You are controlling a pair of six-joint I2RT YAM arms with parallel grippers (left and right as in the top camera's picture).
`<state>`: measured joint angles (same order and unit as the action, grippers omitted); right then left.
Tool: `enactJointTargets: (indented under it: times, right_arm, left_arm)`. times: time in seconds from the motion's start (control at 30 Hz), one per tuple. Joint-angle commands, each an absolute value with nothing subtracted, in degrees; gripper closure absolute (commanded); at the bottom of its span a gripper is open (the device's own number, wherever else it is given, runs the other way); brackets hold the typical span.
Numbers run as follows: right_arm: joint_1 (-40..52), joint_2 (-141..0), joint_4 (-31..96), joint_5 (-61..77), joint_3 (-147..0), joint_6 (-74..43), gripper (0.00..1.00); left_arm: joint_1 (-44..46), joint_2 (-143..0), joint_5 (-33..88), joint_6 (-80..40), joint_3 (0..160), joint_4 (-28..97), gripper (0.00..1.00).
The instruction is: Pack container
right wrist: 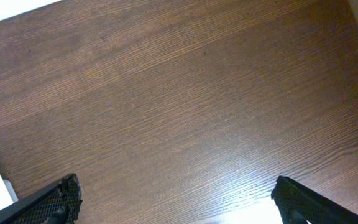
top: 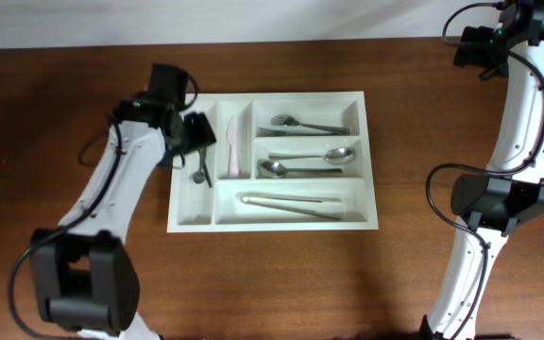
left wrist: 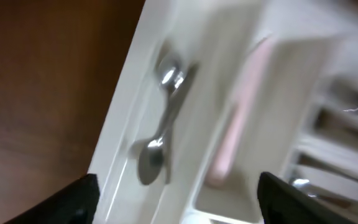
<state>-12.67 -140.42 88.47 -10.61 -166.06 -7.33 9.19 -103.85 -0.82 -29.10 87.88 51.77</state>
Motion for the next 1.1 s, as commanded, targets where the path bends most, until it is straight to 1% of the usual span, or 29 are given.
enactJointTargets:
  times: [0.0, 0.1, 0.13, 0.37, 0.47, 0.5, 0.57, 0.63, 0.7, 0.8, 0.87, 0.9, 0.97, 1.07]
  right_arm:
    - [-12.4, -140.2, 88.5, -10.7, -165.8, -7.6, 0.01]
    - [-12.4, -140.2, 88.5, -10.7, -165.8, -7.6, 0.01]
    - [-12.4, -140.2, 88.5, -10.7, -165.8, -7.6, 0.01]
    - [-12.4, -140.2, 88.5, -10.7, -165.8, -7.6, 0.01]
    - [-12.4, -140.2, 88.5, -10.7, -165.8, -7.6, 0.01]
    - [-12.4, -140.2, 88.5, -10.7, -165.8, -7.6, 0.00]
    - [-12.4, -140.2, 88.5, -10.7, -165.8, -7.6, 0.01]
    - [-12.4, -140.2, 88.5, -10.7, -165.8, -7.6, 0.01]
    - [-12.4, -140.2, 88.5, -10.7, -165.8, -7.6, 0.01]
    - [-12.4, -140.2, 88.5, -10.7, -165.8, -7.6, 0.01]
    - [-12.4, -140.2, 88.5, -10.7, -165.8, -7.6, 0.01]
    - [-12.4, -140.2, 88.5, -10.7, -165.8, -7.6, 0.01]
    - [-12.4, -140.2, 88.5, -10.7, -165.8, -7.6, 0.01]
    - [-12.4, -140.2, 88.5, -10.7, -165.8, -7.6, 0.01]
  left_arm:
    - [8.5, -95.3, -8.0, -21.5, 95.8, 55.2, 0.01]
    - [8.4, -90.1, -20.2, -21.3, 97.3, 59.3, 0.01]
    - [8.4, -88.6, -21.7, -21.3, 97.3, 61.0, 0.01]
    - [8.4, -80.2, -22.5, -22.2, 97.3, 78.1, 0.01]
    - [8.4, -75.7, -22.5, -22.7, 97.3, 80.3, 0.01]
    - [8.4, -73.1, -22.2, -22.7, 97.3, 80.0, 0.01]
    - [8.4, -68.2, -22.1, -22.7, 97.3, 78.2, 0.01]
    - [8.4, -62.3, -22.3, -22.6, 97.1, 74.0, 0.01]
    - [8.4, -59.3, -23.9, -22.6, 96.2, 71.5, 0.01]
    - [8.3, -52.4, -25.8, -22.3, 88.4, 62.0, 0.01]
    - [8.3, -47.5, -25.7, -19.5, 79.6, 51.8, 0.01]
    - [8.1, -44.6, -24.6, -16.9, 73.7, 44.3, 0.01]
    - [6.9, -39.6, -19.0, -9.8, 62.7, 30.3, 0.01]
    - [5.0, -34.2, -8.7, 0.4, 49.4, 14.9, 0.01]
